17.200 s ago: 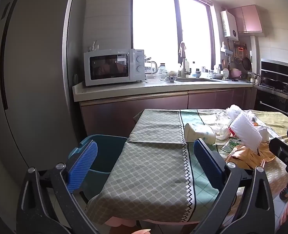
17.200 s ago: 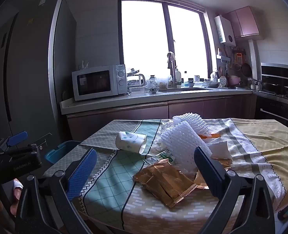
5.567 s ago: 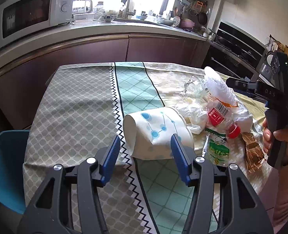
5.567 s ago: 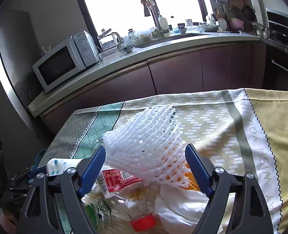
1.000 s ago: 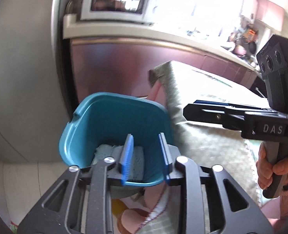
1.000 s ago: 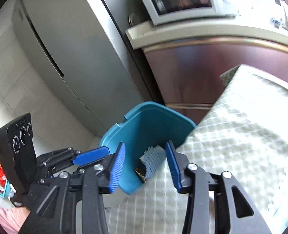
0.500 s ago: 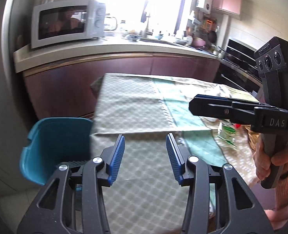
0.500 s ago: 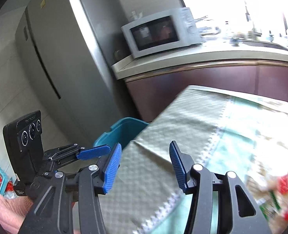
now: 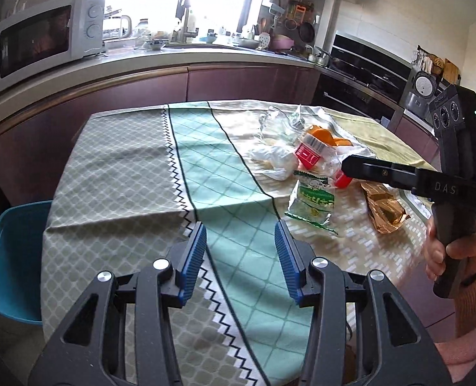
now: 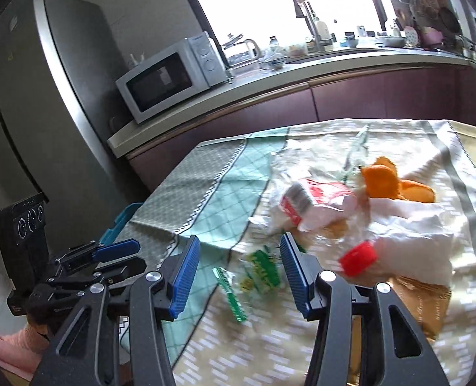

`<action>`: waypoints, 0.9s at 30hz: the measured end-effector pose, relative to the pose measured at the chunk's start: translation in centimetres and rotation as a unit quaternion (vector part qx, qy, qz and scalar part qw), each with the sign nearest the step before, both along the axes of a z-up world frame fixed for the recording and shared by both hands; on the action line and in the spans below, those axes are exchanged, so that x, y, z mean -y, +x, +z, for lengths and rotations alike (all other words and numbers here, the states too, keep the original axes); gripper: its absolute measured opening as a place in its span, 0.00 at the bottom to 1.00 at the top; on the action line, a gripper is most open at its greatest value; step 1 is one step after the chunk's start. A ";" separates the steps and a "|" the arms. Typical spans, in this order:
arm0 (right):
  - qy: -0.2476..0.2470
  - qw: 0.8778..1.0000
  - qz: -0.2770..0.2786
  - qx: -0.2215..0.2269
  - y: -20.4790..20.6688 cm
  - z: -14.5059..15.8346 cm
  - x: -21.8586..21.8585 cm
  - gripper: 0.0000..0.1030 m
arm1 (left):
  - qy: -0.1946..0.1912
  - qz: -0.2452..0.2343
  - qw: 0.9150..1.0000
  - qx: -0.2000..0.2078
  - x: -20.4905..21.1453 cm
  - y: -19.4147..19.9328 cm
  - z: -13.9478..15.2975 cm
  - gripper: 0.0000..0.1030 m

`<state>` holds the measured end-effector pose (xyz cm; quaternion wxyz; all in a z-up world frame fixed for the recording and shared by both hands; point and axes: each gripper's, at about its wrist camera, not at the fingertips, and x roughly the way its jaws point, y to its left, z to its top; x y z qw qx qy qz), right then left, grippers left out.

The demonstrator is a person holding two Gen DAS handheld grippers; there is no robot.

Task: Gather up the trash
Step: 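Move both grippers back over the table trash, then grasp the red-capped bottle with the right gripper while the left reaches the green wrapper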

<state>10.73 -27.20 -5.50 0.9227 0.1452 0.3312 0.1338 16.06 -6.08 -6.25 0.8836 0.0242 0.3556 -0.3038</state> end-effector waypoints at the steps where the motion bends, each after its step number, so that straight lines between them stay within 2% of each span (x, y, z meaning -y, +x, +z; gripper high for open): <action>1: 0.000 1.000 -0.010 -0.001 -0.2 -0.2 0.9 0.48 | 0.001 -0.005 1.000 -0.002 0.4 0.2 -0.2 0.42; 8: -0.001 0.999 -0.048 -0.011 -0.3 -1.3 4.5 0.48 | 0.000 -0.036 0.999 -0.028 4.0 1.0 -1.4 0.42; 15: -0.003 0.999 -0.042 -0.027 1.0 -2.4 5.5 0.49 | 0.011 -0.045 0.997 -0.069 7.3 2.9 -3.0 0.45; 18: -0.002 0.999 -0.038 -0.031 1.6 -2.7 5.4 0.49 | 0.010 -0.044 0.995 -0.085 7.8 3.7 -3.6 0.45; 27: -0.015 0.998 -0.035 -0.045 2.5 -3.3 5.6 0.52 | 0.011 -0.049 0.994 -0.093 8.6 4.5 -3.5 0.48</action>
